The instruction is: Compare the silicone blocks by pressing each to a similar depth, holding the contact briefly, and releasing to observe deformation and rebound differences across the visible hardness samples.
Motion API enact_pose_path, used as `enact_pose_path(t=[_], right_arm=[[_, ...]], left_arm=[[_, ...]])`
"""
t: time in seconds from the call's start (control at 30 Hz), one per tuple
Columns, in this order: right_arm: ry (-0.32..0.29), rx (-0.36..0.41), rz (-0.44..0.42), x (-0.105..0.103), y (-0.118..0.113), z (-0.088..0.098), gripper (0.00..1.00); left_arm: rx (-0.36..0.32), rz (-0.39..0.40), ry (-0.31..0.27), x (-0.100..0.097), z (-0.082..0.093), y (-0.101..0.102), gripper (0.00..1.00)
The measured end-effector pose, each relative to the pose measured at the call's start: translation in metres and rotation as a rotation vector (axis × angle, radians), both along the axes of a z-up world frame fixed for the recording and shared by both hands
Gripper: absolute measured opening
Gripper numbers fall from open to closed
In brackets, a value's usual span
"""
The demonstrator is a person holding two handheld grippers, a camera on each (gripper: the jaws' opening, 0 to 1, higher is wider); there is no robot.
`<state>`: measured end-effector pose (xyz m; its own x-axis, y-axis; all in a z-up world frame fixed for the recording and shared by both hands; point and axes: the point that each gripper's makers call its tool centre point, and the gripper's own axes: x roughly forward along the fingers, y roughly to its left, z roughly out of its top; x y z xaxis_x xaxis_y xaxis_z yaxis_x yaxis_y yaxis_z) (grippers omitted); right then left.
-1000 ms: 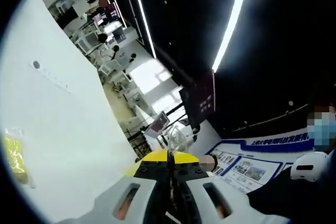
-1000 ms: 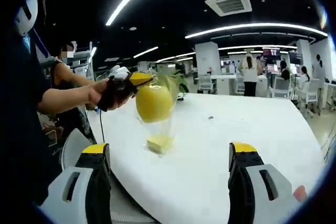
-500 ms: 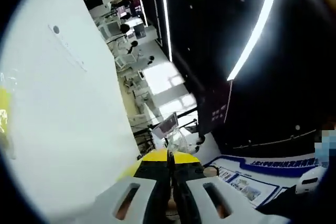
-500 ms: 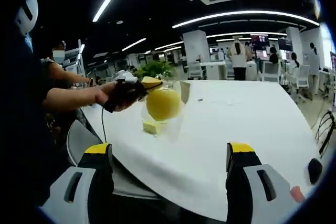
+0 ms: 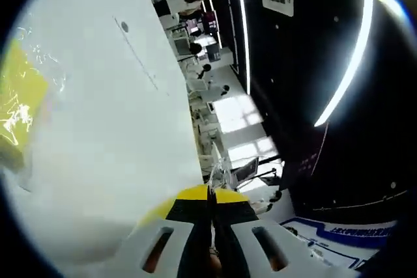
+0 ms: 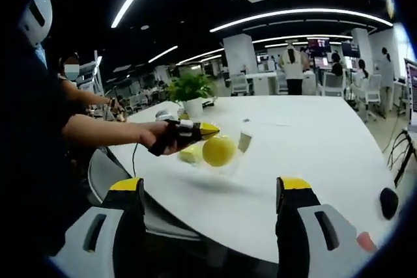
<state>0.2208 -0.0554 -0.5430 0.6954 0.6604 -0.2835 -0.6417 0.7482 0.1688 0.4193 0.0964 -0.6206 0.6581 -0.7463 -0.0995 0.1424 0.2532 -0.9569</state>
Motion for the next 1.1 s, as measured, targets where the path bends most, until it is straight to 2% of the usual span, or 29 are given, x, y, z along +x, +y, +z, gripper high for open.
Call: enact_pose_path(t=[0.07, 0.1, 0.17, 0.2, 0.27, 0.33, 0.37, 0.47, 0.53, 0.63, 0.73, 0.8, 0.83, 0.87, 0.93, 1.1], right_arm=[[-0.007, 0.005, -0.008, 0.001, -0.001, 0.002, 0.71], [-0.003, 0.026, -0.013, 0.002, 0.0, 0.004, 0.7], [0.0, 0.048, -0.017, 0.002, 0.0, 0.005, 0.71], [0.004, 0.052, -0.019, 0.002, 0.0, 0.004, 0.71], [0.003, 0.05, -0.018, 0.003, 0.001, 0.004, 0.7], [0.006, 0.039, -0.019, 0.003, 0.001, 0.002, 0.7], [0.01, 0.04, -0.018, 0.003, 0.001, 0.002, 0.7], [0.019, 0.049, -0.009, 0.003, 0.002, 0.001, 0.68], [0.042, 0.043, -0.003, 0.003, 0.003, -0.005, 0.64], [0.046, 0.063, 0.001, 0.003, 0.008, -0.004, 0.64], [0.041, 0.06, 0.005, 0.005, 0.011, -0.004, 0.64], [0.051, 0.05, 0.004, 0.007, 0.01, -0.007, 0.64], [0.054, 0.042, 0.0, 0.008, 0.009, -0.009, 0.64], [0.053, 0.042, -0.001, 0.009, 0.008, -0.009, 0.64], [0.052, 0.05, -0.005, 0.01, 0.008, -0.008, 0.64], [0.072, 0.05, -0.005, 0.011, 0.01, -0.016, 0.64]], left_arm=[[0.047, 0.022, 0.003, 0.008, -0.011, 0.006, 0.0], [0.066, 0.06, 0.005, 0.015, -0.016, 0.012, 0.0], [-0.021, 0.106, 0.064, 0.024, -0.017, 0.016, 0.0], [0.0, 0.142, 0.044, 0.031, -0.02, 0.02, 0.0], [0.042, 0.162, 0.038, 0.036, -0.027, 0.024, 0.0], [0.075, 0.188, 0.072, 0.042, -0.04, 0.03, 0.0], [0.079, 0.187, 0.079, 0.044, -0.043, 0.03, 0.0], [0.15, 0.184, 0.088, 0.049, -0.056, 0.033, 0.0], [0.174, 0.183, 0.127, 0.053, -0.068, 0.034, 0.0], [0.229, 0.158, 0.107, 0.06, -0.076, 0.034, 0.0], [0.259, 0.143, 0.136, 0.063, -0.083, 0.032, 0.0], [0.342, 0.115, 0.149, 0.062, -0.093, 0.034, 0.0], [0.358, 0.1, 0.131, 0.063, -0.094, 0.033, 0.0], [0.371, 0.092, 0.117, 0.065, -0.095, 0.032, 0.0], [0.365, 0.097, 0.131, 0.068, -0.097, 0.032, 0.0], [0.391, 0.052, 0.128, 0.072, -0.102, 0.032, 0.0]])
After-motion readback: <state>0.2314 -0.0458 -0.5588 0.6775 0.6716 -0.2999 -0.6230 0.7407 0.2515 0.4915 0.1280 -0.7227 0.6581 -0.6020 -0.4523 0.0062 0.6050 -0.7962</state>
